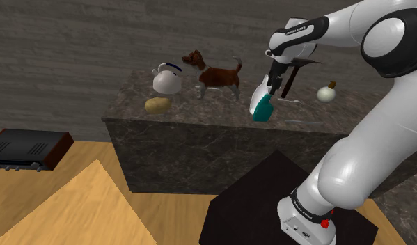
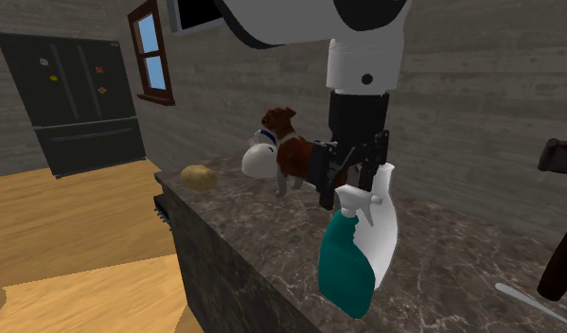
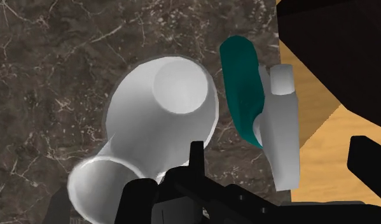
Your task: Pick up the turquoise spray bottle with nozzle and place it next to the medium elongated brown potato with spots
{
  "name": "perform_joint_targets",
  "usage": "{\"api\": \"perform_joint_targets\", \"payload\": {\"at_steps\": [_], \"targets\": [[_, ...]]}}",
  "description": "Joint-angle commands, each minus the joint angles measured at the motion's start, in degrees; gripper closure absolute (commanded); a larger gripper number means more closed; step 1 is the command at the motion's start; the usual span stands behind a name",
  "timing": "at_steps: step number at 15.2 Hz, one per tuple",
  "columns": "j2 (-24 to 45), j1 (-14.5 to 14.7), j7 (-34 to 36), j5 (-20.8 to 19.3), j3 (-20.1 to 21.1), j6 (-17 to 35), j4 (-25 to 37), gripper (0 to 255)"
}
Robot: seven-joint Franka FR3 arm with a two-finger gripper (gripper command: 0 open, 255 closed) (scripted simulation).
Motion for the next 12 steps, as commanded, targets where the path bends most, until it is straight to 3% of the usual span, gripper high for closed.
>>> {"api": "perform_joint_targets", "payload": {"at_steps": [1,8,9,12], "targets": [[0.32,-0.04,-0.19,0.20,-0.05,0.94,-0.83,0],[0.33,-0.04,-0.20,0.21,-0.05,0.94,-0.82,0],[0.35,-0.03,-0.20,0.22,-0.04,0.95,-0.82,255],[0.42,-0.09,-0.34,0.28,-0.10,1.21,-1.03,255]]}}
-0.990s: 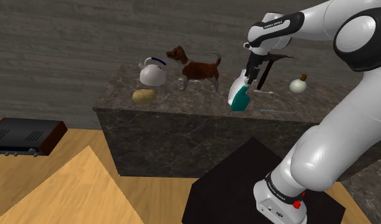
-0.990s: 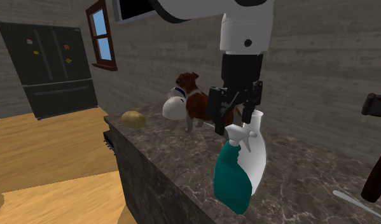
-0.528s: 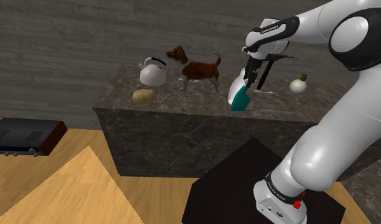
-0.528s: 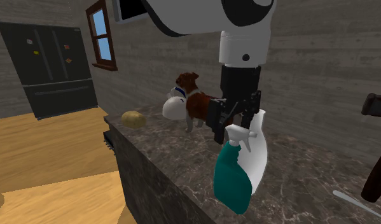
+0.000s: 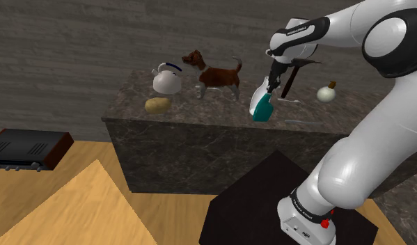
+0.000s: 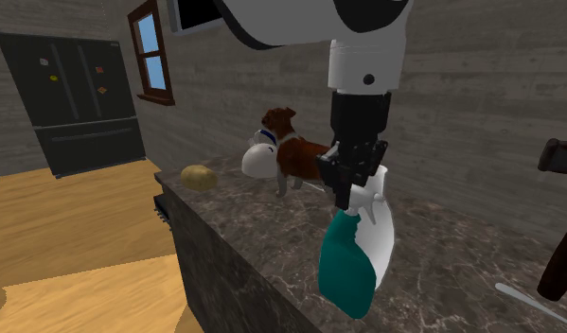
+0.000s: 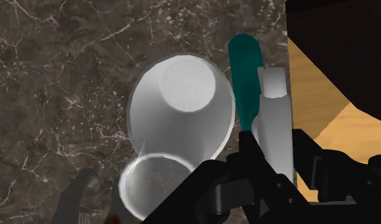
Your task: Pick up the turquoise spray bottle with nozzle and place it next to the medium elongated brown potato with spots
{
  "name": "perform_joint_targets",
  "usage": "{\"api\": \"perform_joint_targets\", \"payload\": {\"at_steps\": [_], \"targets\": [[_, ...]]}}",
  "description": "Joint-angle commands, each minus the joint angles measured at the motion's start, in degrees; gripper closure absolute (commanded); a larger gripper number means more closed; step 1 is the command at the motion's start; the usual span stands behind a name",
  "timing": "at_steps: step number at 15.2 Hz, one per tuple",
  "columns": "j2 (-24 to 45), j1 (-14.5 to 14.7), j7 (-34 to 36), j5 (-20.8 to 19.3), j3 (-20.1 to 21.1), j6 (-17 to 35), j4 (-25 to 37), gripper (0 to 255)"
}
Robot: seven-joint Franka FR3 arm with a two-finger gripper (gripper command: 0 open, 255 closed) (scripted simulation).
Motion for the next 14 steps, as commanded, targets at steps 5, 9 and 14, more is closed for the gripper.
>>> {"api": "perform_joint_targets", "payload": {"at_steps": [5,9,14], "targets": [[0.90,0.11,-0.05,0.35,0.09,-0.33,-0.68,255],[-0.43,0.15,0.54,-0.64,0.16,-3.11,1.11,255],[-1.95,0.27,1.35,-1.71,0.43,-6.89,3.72,255]]}}
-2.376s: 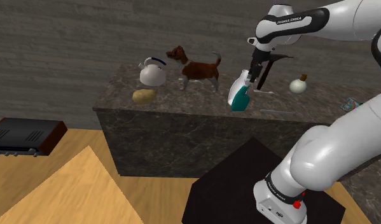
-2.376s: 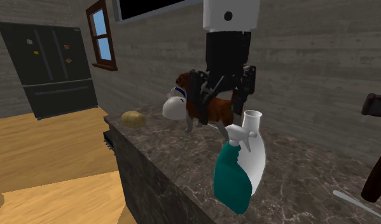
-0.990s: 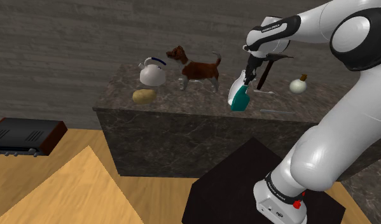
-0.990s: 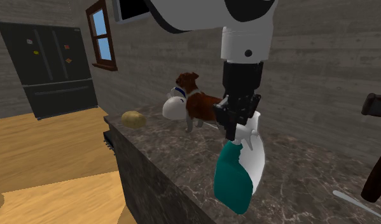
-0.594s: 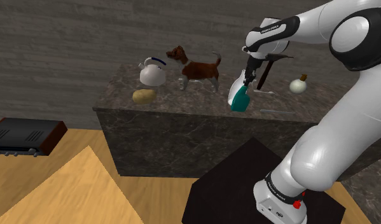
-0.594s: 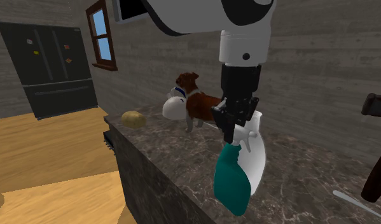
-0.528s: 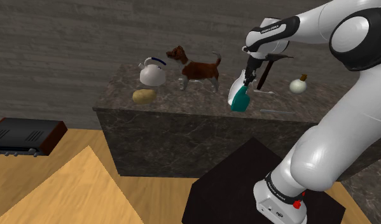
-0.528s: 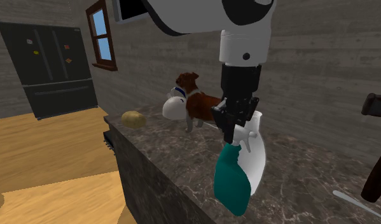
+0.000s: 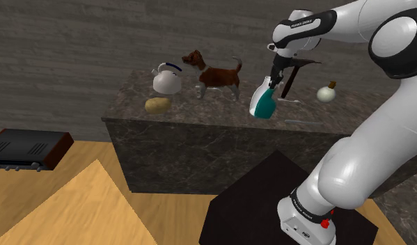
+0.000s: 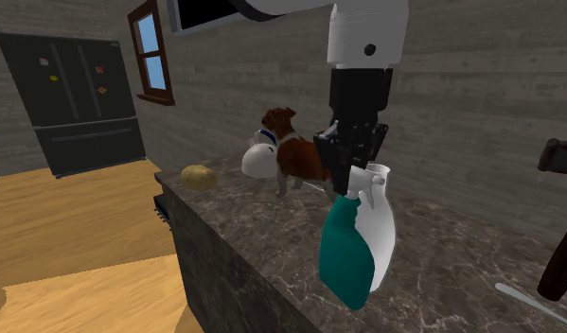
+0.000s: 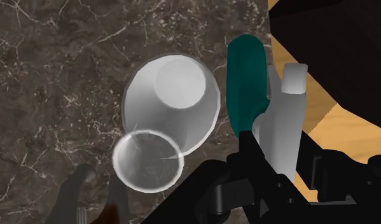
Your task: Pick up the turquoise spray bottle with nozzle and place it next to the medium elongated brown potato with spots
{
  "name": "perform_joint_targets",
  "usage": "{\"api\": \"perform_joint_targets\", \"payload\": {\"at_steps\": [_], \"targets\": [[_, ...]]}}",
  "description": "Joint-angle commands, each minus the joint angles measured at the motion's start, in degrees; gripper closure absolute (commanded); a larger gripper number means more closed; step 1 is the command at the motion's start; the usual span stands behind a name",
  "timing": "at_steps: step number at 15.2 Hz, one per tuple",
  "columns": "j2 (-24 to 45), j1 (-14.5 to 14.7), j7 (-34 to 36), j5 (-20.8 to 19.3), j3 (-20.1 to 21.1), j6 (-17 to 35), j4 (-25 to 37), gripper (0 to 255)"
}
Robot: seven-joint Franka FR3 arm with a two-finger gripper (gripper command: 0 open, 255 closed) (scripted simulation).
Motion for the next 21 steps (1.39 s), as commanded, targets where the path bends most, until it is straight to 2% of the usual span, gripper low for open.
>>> {"api": "perform_joint_targets", "payload": {"at_steps": [1,21], "targets": [[-0.29,0.02,0.12,-0.19,0.06,-1.50,1.26,255],[-2.02,0.39,0.92,-1.14,0.80,-16.81,15.22,255]]}}
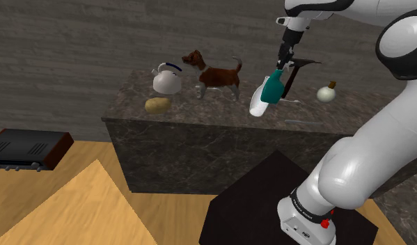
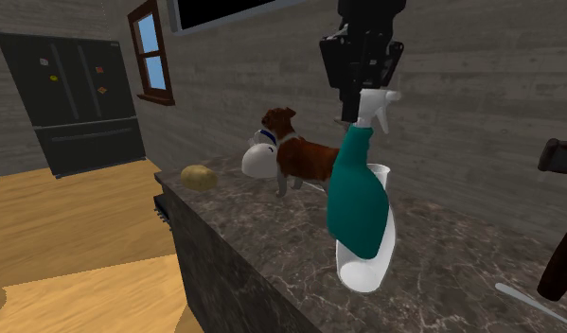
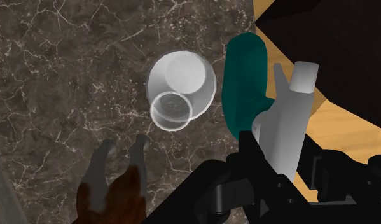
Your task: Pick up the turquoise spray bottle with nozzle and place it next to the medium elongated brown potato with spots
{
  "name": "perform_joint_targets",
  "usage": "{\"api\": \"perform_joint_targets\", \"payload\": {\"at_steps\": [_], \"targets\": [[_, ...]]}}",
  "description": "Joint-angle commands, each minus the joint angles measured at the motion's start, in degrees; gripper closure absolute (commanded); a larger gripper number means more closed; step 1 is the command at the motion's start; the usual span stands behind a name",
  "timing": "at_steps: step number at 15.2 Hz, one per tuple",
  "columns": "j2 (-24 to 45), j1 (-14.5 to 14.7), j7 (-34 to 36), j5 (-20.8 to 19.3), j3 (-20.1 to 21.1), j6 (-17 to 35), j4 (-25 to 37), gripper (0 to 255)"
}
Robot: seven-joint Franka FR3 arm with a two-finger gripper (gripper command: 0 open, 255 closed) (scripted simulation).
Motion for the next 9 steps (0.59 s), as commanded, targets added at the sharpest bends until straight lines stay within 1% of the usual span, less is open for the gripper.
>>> {"api": "perform_joint_targets", "payload": {"at_steps": [1,9], "targets": [[0.08,0.09,0.10,0.07,0.10,-1.65,1.70,255],[1.45,0.05,-0.57,0.97,-0.14,-8.01,9.11,255]]}}
